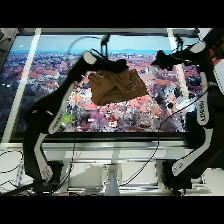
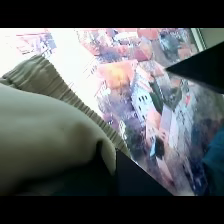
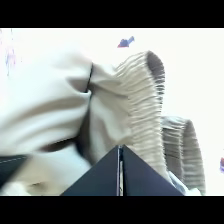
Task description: Fold the clothes and pants, and hang the long-sleeved shirts on hangers.
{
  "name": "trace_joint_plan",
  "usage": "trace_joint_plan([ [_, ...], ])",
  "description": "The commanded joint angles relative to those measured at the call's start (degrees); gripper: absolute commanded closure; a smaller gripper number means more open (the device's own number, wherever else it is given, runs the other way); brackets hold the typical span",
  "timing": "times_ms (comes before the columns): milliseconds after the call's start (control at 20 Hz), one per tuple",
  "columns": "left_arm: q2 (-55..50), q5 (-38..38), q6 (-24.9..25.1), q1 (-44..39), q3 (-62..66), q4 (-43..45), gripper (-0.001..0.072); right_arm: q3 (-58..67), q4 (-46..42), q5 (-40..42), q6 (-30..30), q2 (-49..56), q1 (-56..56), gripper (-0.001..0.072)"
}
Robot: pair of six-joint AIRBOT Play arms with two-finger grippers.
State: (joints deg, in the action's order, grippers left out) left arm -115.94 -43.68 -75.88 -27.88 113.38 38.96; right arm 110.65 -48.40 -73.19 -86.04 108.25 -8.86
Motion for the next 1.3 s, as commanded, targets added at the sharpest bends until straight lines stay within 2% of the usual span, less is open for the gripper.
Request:
trace_joint_plan([
  [0,-4.83,12.85,0.04,-5.6,0.02,-1.51,0.069,0.04,-0.13,-4.0,0.26,-1.95,-3.41,0.0677],
  [50,-5.7,12.83,0.04,-6.75,0.02,-3.28,0.0689,0.04,-0.68,-5.01,0.26,-1.95,-3.76,0.0676],
  [100,-6.25,12.7,0.04,-7.72,0.02,-4.17,0.0647,0.04,-1.88,-5.53,0.26,-1.95,-3.76,0.0676],
  [150,-6.6,12.61,0.04,-8.68,0.04,-4.15,0.0448,0.04,-3.23,-5.64,0.24,-1.92,-3.76,0.0676],
  [200,-6.62,12.61,0.04,-9.35,0.04,-4.13,0.019,0.04,-4.24,-5.64,0.24,-1.95,-3.69,0.0676],
  [250,-6.45,12.48,0.04,-9.57,0.04,-4.37,0.0014,0.04,-4.94,-5.44,0.24,-1.92,-3.69,0.0676],
  [300,-6.12,11.47,0.04,-9.62,0.09,-5.35,-0.0006,0.04,-5.6,-5.09,0.26,-1.92,-3.69,0.0676],
  [500,-2.73,5.55,0.28,-6.4,0.09,-5.57,-0.0005,0.04,-8.0,-3.04,0.61,-1.9,-3.69,0.0672],
  [550,-1.46,4.26,0.28,-5.03,0.09,-5.57,-0.0004,0.04,-7.76,-2.16,2.84,-1.88,-3.58,0.0644],
  [600,0.13,3.19,0.28,-3.37,0.09,-5.57,0.0004,0.04,-7.5,-1.16,6.45,-1.81,-3.19,0.054],
  [650,1.66,2.38,0.35,-1.79,0.09,-5.55,0.0007,0.04,-7.43,0.24,7.91,-1.77,-2.62,0.0487],
  [700,3.32,1.88,0.55,-0.09,0.09,-5.55,0.0007,0.04,-7.23,1.77,9.29,-1.64,-1.88,0.0469],
  [750,4.76,1.57,0.52,1.4,0.09,-5.55,0.0007,0.07,-6.88,2.91,10.8,-1.31,-0.96,0.0352],
  [850,7.1,0.39,0.5,4.02,0.09,-5.53,0.0007,0.04,-6.27,3.41,12.83,0.28,1.49,0.0269],
  [900,7.91,-0.68,0.5,5.09,0.09,-5.55,0.0007,0.04,-6.29,3.13,14.23,1.38,2.93,0.0259],
  [1000,8.5,-3.32,0.46,6.58,0.07,-5.6,0.0007,0.04,-5.99,3.89,17.59,3.87,6.14,0.0189],
  [1050,8.48,-4.59,0.46,6.99,0.04,-5.53,0.0008,0.07,-6.03,5.6,20.48,5.11,7.58,0.0187],
  [1150,8.41,-6.62,0.48,7.23,0.04,-5.01,0.0009,0.07,-7.76,7.89,22.47,7.52,9.81,0.0187],
  [1200,8.41,-7.15,0.48,7.23,0.02,-4.66,0.0024,0.07,-8.87,8.39,22.77,8.59,10.54,0.0186],
  [1250,8.41,-7.26,0.48,7.26,0.02,-4.28,0.0108,0.07,-9.42,8.28,23.43,9.42,10.97,0.0185],
])
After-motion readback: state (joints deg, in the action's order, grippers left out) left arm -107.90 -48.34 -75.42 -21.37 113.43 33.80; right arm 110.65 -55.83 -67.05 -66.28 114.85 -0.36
